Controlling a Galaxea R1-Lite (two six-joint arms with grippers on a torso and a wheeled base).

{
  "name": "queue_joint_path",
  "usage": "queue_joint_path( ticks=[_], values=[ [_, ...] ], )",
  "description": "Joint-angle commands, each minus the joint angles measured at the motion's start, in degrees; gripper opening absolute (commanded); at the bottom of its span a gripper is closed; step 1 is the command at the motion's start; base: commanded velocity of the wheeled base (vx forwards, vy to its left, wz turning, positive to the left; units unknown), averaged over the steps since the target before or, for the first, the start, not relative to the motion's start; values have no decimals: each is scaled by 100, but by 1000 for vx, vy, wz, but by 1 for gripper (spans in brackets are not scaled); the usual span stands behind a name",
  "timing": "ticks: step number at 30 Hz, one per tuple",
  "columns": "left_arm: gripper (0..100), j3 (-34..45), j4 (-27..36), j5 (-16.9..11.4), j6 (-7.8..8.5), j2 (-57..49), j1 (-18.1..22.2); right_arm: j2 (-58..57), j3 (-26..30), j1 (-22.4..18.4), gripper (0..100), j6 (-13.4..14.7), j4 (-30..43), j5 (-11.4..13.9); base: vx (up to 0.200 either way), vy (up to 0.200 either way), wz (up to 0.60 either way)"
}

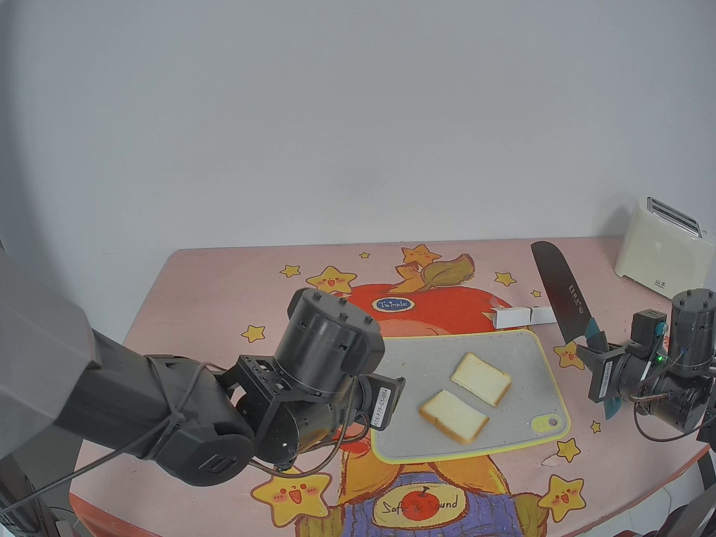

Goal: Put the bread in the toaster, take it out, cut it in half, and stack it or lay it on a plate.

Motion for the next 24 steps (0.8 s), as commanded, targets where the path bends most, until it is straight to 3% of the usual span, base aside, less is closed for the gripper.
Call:
queue_joint_path(
  ticks=[1, 6, 18, 24],
  values=[
    [100, -6, 10, 50, 0, 200, 14, -10, 1, 1, 0, -1, -3, -2, 0, 0, 0],
    [100, -33, 1, 375, -8, 525, 76, -10, 18, 10, 0, -1, -3, -2, 0, 0, 0],
    [100, 3, 19, 427, -17, 499, 322, -10, 10, 10, 0, -1, -12, -2, 0, 0, 0],
    [100, 29, 405, 436, -61, 393, 357, -36, 1, 10, 0, -10, -3, -2, 0, 0, 0]
  ],
)
